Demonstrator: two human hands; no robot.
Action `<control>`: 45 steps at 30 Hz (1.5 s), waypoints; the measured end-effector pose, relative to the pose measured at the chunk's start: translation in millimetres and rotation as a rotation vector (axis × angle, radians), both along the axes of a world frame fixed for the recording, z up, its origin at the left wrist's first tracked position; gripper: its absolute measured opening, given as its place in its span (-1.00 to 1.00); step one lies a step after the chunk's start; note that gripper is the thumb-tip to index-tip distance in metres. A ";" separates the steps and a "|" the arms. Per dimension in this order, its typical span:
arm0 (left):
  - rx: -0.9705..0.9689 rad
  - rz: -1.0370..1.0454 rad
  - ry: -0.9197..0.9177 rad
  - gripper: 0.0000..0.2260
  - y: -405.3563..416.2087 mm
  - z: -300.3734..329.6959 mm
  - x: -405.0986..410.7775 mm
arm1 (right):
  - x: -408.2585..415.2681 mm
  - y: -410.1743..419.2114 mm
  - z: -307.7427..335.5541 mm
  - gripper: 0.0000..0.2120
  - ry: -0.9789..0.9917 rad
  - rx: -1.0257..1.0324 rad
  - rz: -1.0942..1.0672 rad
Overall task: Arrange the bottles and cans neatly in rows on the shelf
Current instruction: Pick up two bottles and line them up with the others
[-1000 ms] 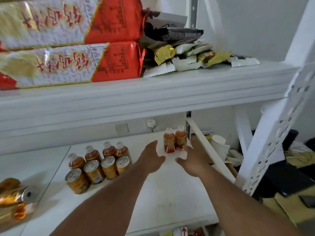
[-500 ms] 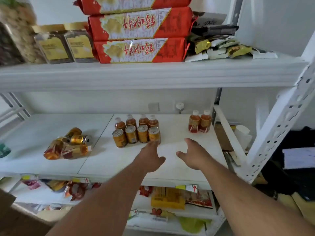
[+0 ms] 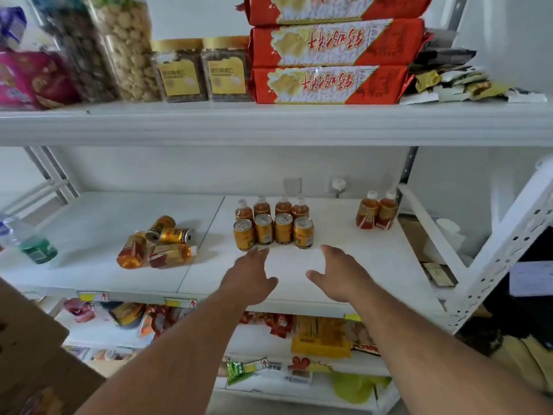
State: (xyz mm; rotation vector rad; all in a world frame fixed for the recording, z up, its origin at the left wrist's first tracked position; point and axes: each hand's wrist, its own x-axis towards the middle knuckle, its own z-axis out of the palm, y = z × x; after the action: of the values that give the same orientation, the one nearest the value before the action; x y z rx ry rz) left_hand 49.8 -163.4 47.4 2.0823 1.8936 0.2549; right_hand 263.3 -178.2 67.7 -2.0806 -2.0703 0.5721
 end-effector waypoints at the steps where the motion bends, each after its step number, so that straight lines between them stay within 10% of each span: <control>1: 0.012 -0.014 0.052 -0.30 0.8 1.5 -10.0 | -9.6 -0.8 0.0 -0.24 -0.071 0.012 0.018; 15: 0.020 -0.126 0.279 -0.37 30.2 -7.2 -71.9 | -80.9 17.9 -9.9 -0.28 -0.447 0.029 0.100; 45: 0.136 -0.284 0.271 -0.33 246.6 23.5 4.8 | -27.8 194.4 -27.6 -0.35 -0.255 0.049 -0.121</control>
State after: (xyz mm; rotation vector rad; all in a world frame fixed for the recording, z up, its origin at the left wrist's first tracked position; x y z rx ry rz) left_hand 54.5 83.2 70.9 2.5553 1.7289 0.0362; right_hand 235.5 16.2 40.2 -2.3351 -2.0401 0.2470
